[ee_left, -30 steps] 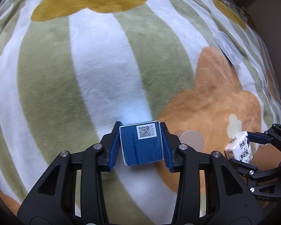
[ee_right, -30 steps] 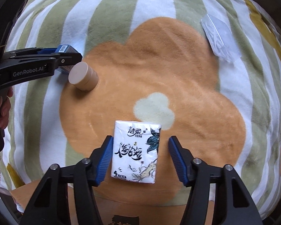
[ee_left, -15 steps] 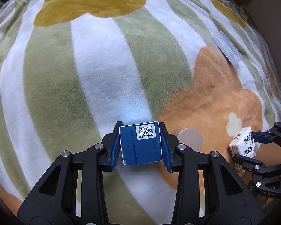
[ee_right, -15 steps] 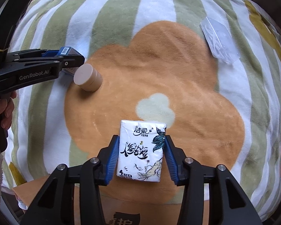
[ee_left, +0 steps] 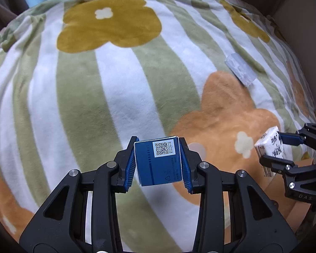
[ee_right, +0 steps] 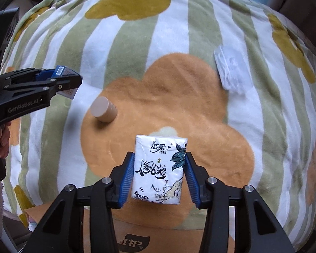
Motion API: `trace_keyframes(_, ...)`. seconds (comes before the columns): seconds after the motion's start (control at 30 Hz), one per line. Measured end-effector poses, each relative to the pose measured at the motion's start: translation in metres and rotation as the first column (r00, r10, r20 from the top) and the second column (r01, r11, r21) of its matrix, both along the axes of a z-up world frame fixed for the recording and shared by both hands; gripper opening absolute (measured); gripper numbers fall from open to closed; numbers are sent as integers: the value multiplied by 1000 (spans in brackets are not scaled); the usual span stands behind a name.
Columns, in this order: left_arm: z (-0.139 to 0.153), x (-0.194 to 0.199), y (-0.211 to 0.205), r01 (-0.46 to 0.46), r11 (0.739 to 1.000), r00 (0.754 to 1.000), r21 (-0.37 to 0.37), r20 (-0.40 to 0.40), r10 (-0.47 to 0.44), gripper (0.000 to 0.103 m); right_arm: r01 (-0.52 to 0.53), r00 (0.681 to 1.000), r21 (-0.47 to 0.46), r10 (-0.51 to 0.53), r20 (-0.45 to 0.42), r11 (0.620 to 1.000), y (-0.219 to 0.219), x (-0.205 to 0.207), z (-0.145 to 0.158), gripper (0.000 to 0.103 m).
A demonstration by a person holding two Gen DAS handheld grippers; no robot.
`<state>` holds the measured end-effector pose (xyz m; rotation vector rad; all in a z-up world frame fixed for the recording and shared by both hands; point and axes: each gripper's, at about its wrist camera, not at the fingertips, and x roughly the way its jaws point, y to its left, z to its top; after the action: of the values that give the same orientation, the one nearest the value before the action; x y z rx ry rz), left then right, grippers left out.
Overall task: Organize objects
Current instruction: 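Lift the tissue pack and blue cube box toward the cardboard box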
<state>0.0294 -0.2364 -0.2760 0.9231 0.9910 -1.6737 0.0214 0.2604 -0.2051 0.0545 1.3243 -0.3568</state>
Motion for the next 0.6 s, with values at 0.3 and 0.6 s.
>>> trace_keyframes(0.3,59,-2,44,-38,997,999,-61,3,38,34,-75,992,-49,79,97,996,16,6,48,42)
trace_keyframes(0.6,108,-20,117,-106,987,994,-122,-34,102,34,-156,977,-73,165,137,985,40,-35,82,42)
